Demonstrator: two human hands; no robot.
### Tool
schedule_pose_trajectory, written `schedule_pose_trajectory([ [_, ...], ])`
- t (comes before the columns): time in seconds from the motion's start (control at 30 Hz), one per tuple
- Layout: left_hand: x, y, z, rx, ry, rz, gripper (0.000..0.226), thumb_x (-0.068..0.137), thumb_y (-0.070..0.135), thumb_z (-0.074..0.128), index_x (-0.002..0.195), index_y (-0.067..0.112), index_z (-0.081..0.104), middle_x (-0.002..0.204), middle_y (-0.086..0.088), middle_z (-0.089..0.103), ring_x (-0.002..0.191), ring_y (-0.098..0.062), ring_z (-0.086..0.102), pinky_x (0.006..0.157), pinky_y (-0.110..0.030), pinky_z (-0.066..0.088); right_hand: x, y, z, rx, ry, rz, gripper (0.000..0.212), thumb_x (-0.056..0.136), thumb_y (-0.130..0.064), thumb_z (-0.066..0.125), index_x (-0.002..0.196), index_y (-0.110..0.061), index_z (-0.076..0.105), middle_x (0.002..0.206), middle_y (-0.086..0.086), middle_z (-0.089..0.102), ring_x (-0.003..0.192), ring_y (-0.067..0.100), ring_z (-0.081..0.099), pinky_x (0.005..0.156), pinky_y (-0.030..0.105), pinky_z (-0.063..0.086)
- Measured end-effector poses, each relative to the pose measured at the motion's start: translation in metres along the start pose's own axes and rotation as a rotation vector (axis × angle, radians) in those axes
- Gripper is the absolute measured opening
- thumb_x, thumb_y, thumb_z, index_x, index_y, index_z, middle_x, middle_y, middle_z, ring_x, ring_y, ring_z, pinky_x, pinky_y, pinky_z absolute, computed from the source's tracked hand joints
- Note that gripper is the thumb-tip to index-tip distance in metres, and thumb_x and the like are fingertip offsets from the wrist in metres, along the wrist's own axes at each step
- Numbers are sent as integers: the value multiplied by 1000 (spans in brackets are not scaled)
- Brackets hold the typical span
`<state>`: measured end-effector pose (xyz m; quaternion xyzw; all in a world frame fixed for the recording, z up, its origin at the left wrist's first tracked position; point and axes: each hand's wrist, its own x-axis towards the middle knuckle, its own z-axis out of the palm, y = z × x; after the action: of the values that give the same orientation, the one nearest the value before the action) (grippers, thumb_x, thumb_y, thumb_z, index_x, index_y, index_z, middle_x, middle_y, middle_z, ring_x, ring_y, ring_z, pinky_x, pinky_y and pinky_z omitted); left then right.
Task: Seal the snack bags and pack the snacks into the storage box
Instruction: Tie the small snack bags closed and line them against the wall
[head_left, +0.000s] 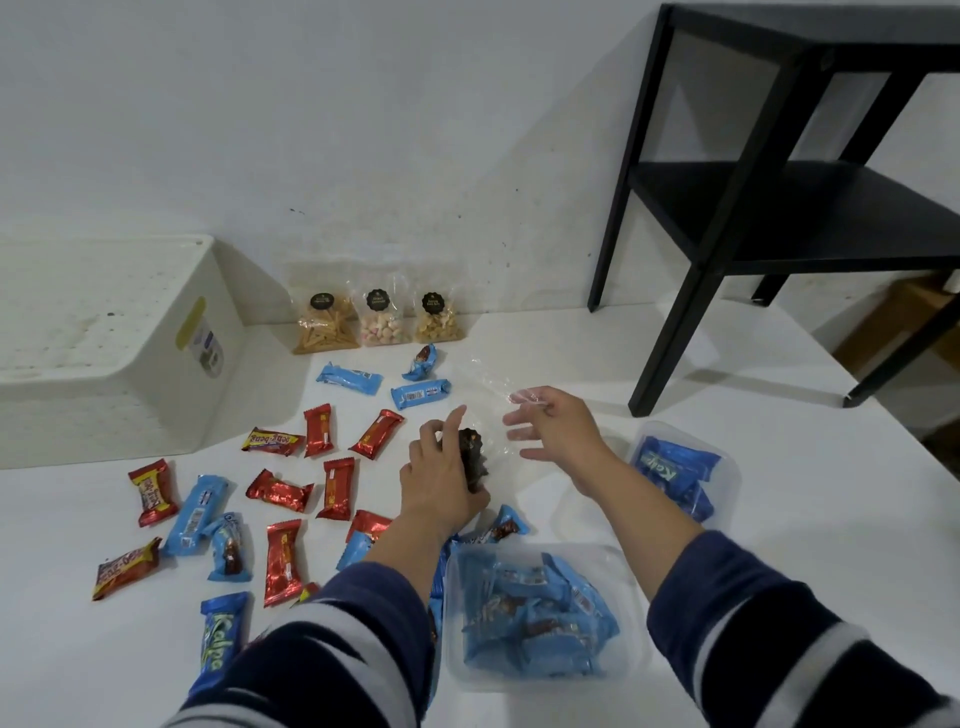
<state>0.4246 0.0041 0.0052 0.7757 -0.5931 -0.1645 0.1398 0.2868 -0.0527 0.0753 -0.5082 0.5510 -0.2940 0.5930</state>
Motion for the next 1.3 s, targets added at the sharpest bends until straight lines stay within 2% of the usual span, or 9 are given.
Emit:
schedule_pose_trajectory([
  [0.23, 3, 1, 7, 13, -19, -80, 100, 76, 40, 67, 149, 31, -2, 145, -7, 23, 130, -30, 31, 101, -47, 37, 15, -11, -22, -286, 132, -39, 9, 89, -12, 61, 88, -9, 70, 76, 1, 64, 70, 16, 61, 79, 36, 57],
  [0.4, -2, 0, 12, -14, 50, -64, 97, 79, 42, 65, 150, 31, -1, 148, -7, 27, 133, -29, 31, 103, -48, 36, 18, -12, -23, -247, 146, 19, 20, 85, -13, 64, 100, 0, 68, 87, 8, 64, 72, 17, 61, 80, 37, 59],
  [0.57, -5, 1, 10, -73, 81, -54, 94, 79, 62, 59, 149, 31, 5, 150, -6, 24, 136, -28, 27, 106, -49, 31, 20, -11, -20, -207, 150, -21, 10, 86, -9, 59, 89, -5, 68, 84, 10, 66, 72, 18, 62, 74, 35, 59],
  [0.73, 13, 8, -10, -560, 143, -47, 78, 88, 59, 47, 149, 27, 11, 151, -2, 31, 137, -24, 33, 111, -49, 30, 22, -20, -17, -288, 88, -77, 15, 87, -10, 58, 76, -17, 63, 76, 5, 67, 76, 16, 63, 73, 34, 57],
  [0.83, 32, 17, -32, -784, 142, -83, 59, 98, 45, 38, 149, 22, 19, 142, -1, 43, 120, -12, 45, 101, -31, 37, 20, -21, -16, -319, 55, -80, 18, 89, -10, 59, 74, -20, 63, 73, 2, 66, 79, 16, 62, 77, 37, 57],
  [0.9, 44, 19, -43, -780, 103, -111, 48, 100, 40, 36, 142, 17, 33, 139, -1, 46, 120, -14, 46, 100, -29, 36, 20, -21, -18, -294, 23, -68, 18, 90, -10, 59, 75, -20, 62, 73, 2, 65, 80, 17, 62, 80, 39, 56],
  [0.97, 50, 19, -49, -821, 110, -112, 34, 101, 35, 38, 123, 12, 50, 126, -4, 56, 115, -19, 52, 98, -31, 40, 21, -23, -22, -284, -3, -51, 17, 92, -12, 58, 77, -20, 61, 76, 2, 65, 80, 18, 62, 81, 39, 54],
  [1.07, 51, 21, -53, -948, 164, -81, 16, 99, 24, 46, 90, 15, 55, 88, 7, 61, 85, -3, 55, 85, -23, 40, 22, -24, -27, -318, 6, -42, 14, 93, -16, 56, 80, -19, 60, 81, 1, 65, 76, 15, 63, 76, 34, 51],
  [1.3, 56, 28, -53, -1034, 133, -74, 13, 97, 17, 52, 93, 7, 59, 77, 6, 65, 69, 8, 61, 70, -1, 44, 24, -21, -32, -462, 61, -132, 10, 91, -18, 57, 82, -17, 61, 87, 5, 64, 81, 19, 64, 73, 32, 50],
])
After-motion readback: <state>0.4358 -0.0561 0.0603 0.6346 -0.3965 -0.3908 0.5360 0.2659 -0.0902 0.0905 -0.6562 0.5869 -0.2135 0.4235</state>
